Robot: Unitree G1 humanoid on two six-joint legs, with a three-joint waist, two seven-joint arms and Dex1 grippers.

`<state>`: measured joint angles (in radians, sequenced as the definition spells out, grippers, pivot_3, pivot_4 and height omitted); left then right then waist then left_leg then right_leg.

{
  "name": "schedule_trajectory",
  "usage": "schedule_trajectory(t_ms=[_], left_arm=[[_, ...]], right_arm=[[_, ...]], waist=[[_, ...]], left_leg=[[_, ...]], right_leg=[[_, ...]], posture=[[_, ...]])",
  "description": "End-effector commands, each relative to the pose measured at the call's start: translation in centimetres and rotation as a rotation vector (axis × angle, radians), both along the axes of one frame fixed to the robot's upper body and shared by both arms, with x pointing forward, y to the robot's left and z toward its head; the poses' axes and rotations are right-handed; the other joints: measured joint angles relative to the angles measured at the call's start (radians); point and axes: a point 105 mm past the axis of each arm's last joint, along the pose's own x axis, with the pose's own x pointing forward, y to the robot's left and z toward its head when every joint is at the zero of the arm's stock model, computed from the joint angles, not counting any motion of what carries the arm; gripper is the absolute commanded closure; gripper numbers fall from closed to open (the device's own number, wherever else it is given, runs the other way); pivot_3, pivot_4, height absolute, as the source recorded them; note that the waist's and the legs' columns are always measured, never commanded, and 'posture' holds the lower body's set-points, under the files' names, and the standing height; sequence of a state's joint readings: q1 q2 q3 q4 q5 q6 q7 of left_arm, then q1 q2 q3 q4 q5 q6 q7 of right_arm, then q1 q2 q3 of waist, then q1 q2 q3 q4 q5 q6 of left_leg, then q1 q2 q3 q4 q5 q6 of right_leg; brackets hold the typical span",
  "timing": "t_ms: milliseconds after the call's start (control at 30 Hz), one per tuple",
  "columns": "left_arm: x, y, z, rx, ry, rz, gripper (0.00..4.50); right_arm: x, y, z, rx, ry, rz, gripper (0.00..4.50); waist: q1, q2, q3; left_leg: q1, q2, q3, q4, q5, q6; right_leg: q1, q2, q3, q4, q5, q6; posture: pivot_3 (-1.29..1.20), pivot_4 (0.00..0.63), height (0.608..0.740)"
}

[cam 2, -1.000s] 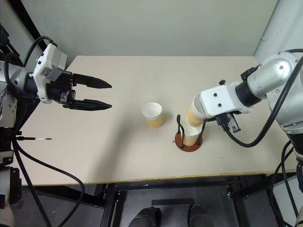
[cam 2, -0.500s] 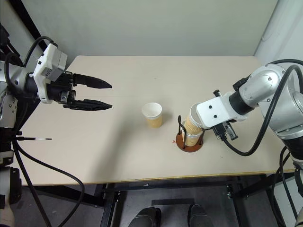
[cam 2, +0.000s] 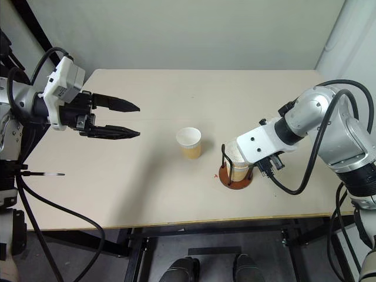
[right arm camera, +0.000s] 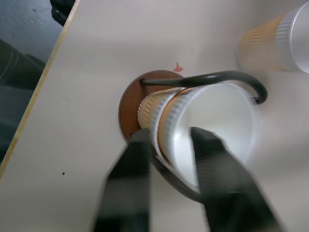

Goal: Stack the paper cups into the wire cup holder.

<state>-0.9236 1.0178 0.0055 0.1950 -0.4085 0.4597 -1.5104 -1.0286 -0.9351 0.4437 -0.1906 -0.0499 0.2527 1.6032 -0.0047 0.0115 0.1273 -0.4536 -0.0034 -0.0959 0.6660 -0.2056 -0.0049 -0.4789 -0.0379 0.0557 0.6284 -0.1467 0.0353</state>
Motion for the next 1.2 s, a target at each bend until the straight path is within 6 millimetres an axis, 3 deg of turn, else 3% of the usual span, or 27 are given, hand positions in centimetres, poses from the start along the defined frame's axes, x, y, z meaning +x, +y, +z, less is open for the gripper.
schedule_trajectory(t_ms=[33,167,367,533,700,1000,1200], left_arm=[[-0.3,0.1,1.0,-0.012,-0.050,-0.002,1.00],[0.3,0.1,1.1,0.009,-0.089,0.018,1.00],[1.7,-0.7,0.2,0.213,-0.203,0.008,1.00],[3.0,-0.9,-1.1,0.369,-0.274,0.006,1.00],[4.4,-3.5,-3.0,0.393,-0.280,-0.018,1.00],[6.8,-4.1,-4.4,0.607,-0.360,-0.016,1.00],[7.5,-4.8,-5.2,0.634,-0.352,-0.055,1.00]], right_arm=[[0.5,0.2,2.0,0.116,-0.041,-0.050,1.81],[-0.1,1.9,5.6,0.457,0.117,-0.152,0.49],[-1.7,2.3,9.7,0.766,0.289,-0.222,0.49],[-2.7,2.1,10.1,0.788,0.333,-0.235,0.49],[-3.8,1.3,10.7,0.791,0.390,-0.255,0.49],[-3.4,0.3,11.1,0.786,0.391,-0.312,0.49],[-3.3,0.1,10.9,0.770,0.383,-0.324,0.49]], waist=[[0.000,0.000,0.000],[0.000,0.000,0.000],[0.008,0.000,0.000],[0.007,0.000,0.000],[0.009,0.000,0.000],[0.007,0.000,0.000],[0.008,0.000,0.000]], left_leg=[[0.000,0.000,0.000,0.000,0.000,0.000],[0.000,0.000,0.000,0.000,0.000,0.000],[-0.001,0.000,0.000,0.000,0.000,0.000],[-0.001,-0.001,0.001,0.000,0.000,0.000],[-0.001,-0.001,0.000,0.000,0.000,0.000],[-0.001,-0.001,0.000,0.000,0.000,0.000],[-0.001,-0.001,0.000,0.000,0.000,0.001]], right_leg=[[0.000,0.000,0.000,0.000,0.000,0.000],[0.000,0.000,0.000,0.000,0.000,0.000],[0.000,0.000,0.000,-0.001,0.000,-0.001],[0.000,0.000,0.001,-0.001,-0.001,-0.001],[0.000,0.000,0.000,0.000,-0.001,-0.001],[-0.001,0.000,0.001,0.000,-0.001,0.002],[-0.001,0.000,0.001,-0.001,-0.001,0.003]], posture=[[0.00,0.150,0.740],[0.00,0.150,0.740],[0.00,0.150,0.740],[0.00,0.150,0.740],[0.00,0.150,0.740],[0.00,0.150,0.740],[0.00,0.150,0.740]])
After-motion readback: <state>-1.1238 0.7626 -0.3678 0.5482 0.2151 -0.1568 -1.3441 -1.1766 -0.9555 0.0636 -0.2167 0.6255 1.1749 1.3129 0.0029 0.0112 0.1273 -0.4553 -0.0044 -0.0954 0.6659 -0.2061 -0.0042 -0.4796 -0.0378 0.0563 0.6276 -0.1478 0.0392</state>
